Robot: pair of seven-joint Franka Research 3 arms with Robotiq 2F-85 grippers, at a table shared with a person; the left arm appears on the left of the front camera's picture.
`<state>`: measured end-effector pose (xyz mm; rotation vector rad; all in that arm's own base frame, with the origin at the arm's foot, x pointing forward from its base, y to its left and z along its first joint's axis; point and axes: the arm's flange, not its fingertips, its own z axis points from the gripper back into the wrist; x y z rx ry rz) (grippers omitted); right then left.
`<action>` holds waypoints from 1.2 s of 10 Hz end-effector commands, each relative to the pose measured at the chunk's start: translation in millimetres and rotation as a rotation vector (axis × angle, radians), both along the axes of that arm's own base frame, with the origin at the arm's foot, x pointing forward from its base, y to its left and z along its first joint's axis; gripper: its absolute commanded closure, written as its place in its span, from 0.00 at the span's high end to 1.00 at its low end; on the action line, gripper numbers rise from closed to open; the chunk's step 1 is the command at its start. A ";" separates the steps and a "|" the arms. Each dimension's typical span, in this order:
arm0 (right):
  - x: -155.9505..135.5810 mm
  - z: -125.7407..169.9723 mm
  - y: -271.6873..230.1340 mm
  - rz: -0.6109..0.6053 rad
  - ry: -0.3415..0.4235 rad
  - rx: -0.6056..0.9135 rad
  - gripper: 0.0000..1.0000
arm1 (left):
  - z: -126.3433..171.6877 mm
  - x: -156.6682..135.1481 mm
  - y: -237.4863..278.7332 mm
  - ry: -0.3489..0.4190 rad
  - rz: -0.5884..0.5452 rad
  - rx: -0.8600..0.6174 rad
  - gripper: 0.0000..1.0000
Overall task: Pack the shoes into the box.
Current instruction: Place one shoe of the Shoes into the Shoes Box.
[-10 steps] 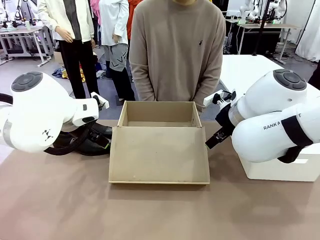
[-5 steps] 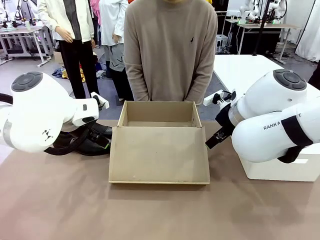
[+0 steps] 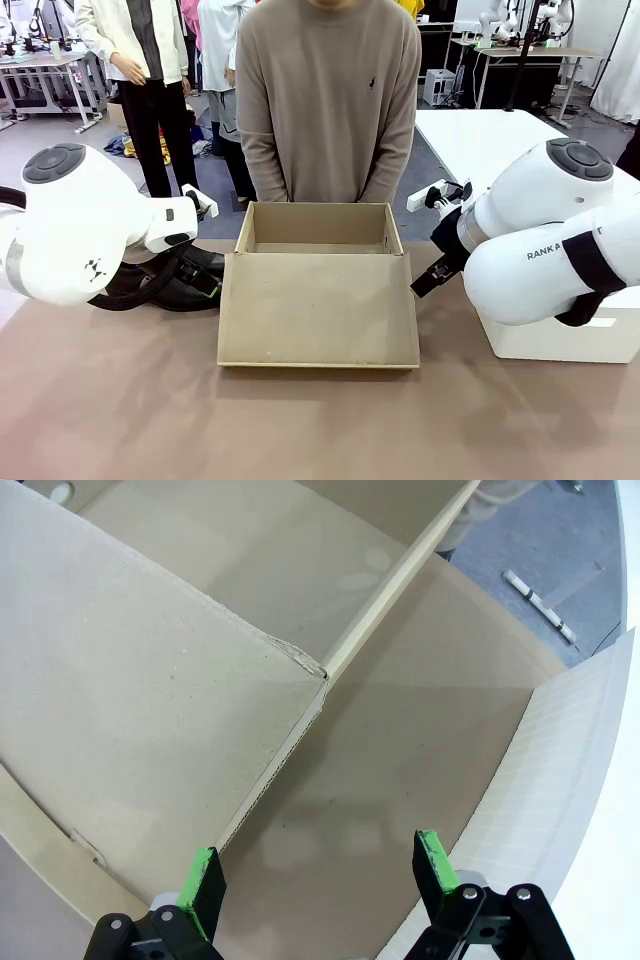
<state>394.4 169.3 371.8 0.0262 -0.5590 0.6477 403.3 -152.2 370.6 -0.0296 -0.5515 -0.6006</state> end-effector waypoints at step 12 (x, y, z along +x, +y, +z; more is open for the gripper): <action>-13.9 127.3 -24.7 0.092 -0.028 0.105 1.00 | 126.6 -39.3 5.8 -0.124 -0.081 0.054 1.00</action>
